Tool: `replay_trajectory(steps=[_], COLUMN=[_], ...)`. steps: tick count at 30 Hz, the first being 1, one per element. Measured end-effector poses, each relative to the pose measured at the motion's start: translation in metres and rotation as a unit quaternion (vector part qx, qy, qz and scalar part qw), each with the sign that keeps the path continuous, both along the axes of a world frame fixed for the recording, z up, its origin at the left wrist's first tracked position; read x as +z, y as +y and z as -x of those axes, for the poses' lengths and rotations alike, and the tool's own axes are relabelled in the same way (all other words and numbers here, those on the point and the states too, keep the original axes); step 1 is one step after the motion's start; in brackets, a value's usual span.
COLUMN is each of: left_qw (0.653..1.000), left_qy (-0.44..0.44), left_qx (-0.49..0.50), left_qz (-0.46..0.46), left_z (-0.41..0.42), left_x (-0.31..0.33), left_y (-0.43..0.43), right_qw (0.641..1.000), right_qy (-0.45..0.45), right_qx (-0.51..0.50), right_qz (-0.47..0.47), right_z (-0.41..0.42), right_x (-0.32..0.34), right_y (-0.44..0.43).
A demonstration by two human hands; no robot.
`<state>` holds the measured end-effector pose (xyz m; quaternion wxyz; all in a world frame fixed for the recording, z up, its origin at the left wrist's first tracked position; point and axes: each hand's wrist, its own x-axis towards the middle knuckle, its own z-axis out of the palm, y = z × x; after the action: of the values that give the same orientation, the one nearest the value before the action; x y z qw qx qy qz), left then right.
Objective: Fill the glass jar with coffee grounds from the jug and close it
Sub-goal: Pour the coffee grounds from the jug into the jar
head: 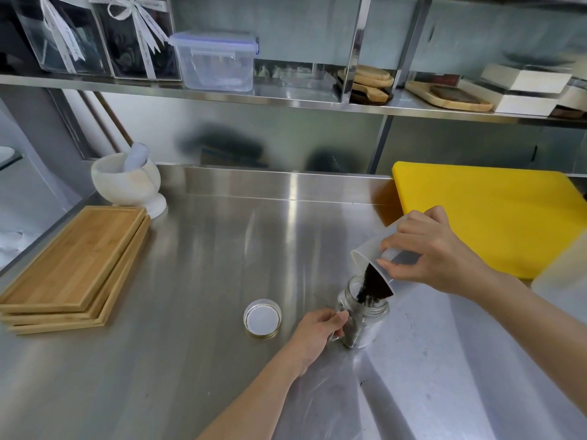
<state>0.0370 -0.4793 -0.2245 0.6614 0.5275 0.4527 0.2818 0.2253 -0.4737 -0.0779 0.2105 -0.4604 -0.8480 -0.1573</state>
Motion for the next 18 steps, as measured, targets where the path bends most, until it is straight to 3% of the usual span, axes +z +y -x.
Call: replay_trajectory(steps=[18], left_qw=[1.0], left_qy=[-0.011], left_qx=[-0.002], left_qz=[-0.004], left_z=[-0.0009], left_x=[-0.0058], left_y=[0.0029], right_qw=[0.999], right_qy=[-0.004], right_qx=[0.013], right_qz=[-0.033], right_z=[-0.0033], right_x=[-0.0011], right_y=[0.0012])
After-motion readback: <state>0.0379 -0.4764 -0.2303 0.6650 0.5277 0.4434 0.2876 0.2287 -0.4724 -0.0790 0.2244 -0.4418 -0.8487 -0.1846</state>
